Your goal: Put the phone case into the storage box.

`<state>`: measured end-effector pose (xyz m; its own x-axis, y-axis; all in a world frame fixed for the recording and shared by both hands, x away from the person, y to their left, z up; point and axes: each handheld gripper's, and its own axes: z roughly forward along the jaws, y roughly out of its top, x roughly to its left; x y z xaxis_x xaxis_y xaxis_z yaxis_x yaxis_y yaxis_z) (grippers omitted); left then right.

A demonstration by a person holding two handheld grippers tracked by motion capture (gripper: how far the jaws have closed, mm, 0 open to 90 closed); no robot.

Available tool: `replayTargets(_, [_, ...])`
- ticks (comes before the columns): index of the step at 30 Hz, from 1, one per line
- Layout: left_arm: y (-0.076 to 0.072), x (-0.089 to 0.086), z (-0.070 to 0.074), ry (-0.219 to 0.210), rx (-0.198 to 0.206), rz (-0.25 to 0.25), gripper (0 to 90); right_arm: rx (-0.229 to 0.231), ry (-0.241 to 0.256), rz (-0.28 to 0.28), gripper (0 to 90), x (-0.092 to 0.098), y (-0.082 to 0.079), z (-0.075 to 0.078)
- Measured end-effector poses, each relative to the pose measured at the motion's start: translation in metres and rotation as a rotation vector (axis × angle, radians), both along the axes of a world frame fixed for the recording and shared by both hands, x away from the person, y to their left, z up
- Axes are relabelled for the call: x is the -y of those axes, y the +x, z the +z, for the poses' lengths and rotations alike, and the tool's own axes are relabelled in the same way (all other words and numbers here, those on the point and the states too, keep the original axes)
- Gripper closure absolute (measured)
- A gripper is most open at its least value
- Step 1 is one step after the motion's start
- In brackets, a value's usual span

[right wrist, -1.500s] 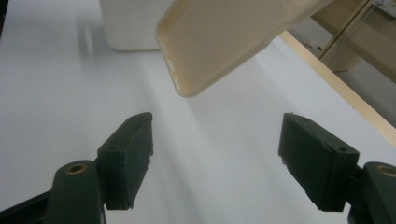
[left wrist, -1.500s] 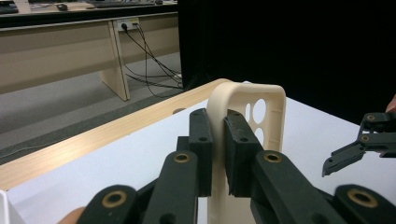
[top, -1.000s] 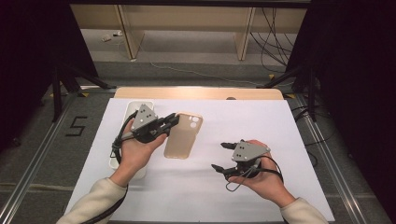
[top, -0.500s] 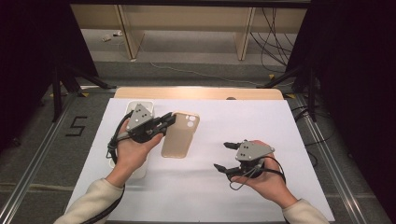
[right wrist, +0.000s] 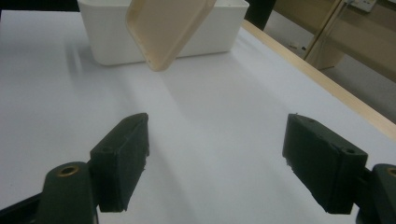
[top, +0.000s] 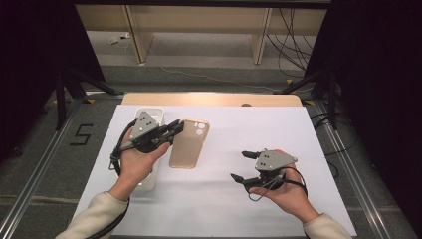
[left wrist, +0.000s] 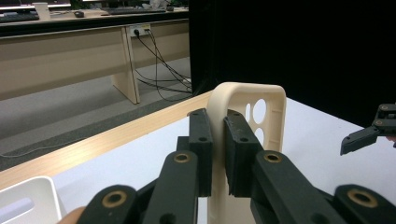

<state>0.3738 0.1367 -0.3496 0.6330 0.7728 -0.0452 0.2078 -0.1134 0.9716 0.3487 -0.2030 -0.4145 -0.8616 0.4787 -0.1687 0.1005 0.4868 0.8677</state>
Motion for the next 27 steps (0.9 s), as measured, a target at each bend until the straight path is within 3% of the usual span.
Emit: replayTargets(27, [-0.001, -0.014, 0.007, -0.01, 0.019, 0.029, 82.4, -0.006, 0.049, -0.052, 23.4, 0.021, -0.004, 0.002])
